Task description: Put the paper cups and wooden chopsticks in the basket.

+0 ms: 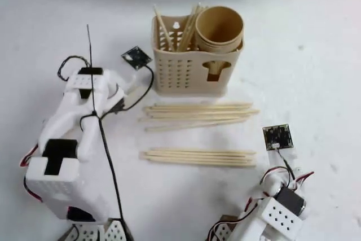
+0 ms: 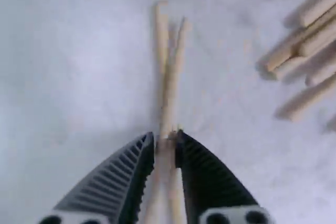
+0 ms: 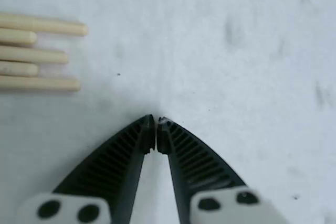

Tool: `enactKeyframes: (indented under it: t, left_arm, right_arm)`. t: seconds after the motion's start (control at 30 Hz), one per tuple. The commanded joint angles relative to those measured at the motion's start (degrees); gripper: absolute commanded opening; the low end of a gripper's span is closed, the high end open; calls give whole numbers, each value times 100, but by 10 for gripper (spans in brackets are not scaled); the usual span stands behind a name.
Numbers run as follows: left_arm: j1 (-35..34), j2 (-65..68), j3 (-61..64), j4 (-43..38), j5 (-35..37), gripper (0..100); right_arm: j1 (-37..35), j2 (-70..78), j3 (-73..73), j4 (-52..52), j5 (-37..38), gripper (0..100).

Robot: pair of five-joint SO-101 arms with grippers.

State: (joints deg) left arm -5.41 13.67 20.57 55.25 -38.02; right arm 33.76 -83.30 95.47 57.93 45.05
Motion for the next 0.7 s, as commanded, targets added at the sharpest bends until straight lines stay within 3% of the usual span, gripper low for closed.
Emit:
enactKeyframes:
  t: [0.0, 0.2, 0.5, 0.67]
  left_arm:
    - [57, -66, -255, 35, -18, 43]
    - [48, -66, -501, 176, 0, 21]
    - [48, -92, -2013, 1354, 492, 22]
    - [75, -787, -2998, 1978, 976, 22]
  right_arm:
    - [110, -31, -18, -92, 70, 24]
    - [110, -31, -18, -92, 70, 24]
    - [110, -31, -18, -92, 70, 24]
    - [110, -31, -18, -92, 70, 24]
